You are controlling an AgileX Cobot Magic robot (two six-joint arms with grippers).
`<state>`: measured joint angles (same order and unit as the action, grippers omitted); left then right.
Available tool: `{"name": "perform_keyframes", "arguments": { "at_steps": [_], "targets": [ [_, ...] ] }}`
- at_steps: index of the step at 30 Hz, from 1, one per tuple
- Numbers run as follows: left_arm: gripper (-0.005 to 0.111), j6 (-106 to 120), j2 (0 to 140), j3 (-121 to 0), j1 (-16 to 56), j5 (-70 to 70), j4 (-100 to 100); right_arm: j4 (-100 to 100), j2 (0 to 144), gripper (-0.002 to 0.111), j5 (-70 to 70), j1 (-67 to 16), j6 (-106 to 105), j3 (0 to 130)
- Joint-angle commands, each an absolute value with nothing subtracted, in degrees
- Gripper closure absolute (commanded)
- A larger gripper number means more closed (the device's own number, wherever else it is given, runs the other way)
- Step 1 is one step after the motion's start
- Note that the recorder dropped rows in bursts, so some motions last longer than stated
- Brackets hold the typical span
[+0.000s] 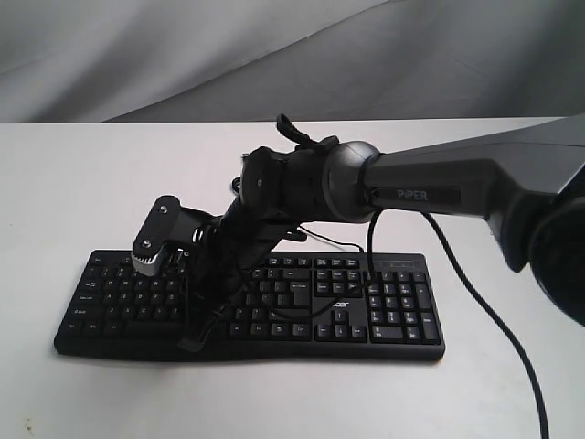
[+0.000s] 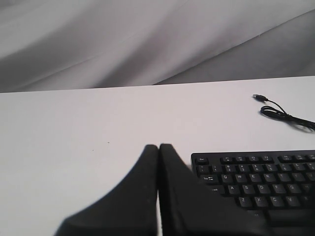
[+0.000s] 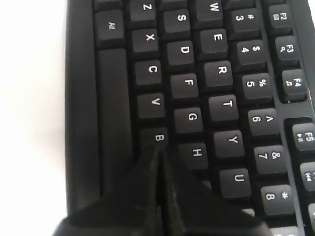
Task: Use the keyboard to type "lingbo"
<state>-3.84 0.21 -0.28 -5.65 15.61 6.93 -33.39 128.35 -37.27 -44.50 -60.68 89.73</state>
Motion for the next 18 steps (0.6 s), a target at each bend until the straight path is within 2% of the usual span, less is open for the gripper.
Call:
{"name": "perform_keyframes", "arguments": {
  "at_steps": [1, 13, 18],
  "targets": [
    [0.106, -3.96, 0.0, 0.0, -5.71, 15.21, 6.71, -32.59, 126.98, 0.108, -36.6, -44.59, -61.06, 89.79],
    [0.106, -3.96, 0.0, 0.0, -5.71, 15.21, 6.71, -32.19, 130.61, 0.108, -39.82, -45.56, -59.42, 100.04],
    [0.106, -3.96, 0.0, 0.0, -5.71, 15.21, 6.71, -32.07, 131.86, 0.108, -40.32, -45.56, -58.33, 100.48]
  ]
}}
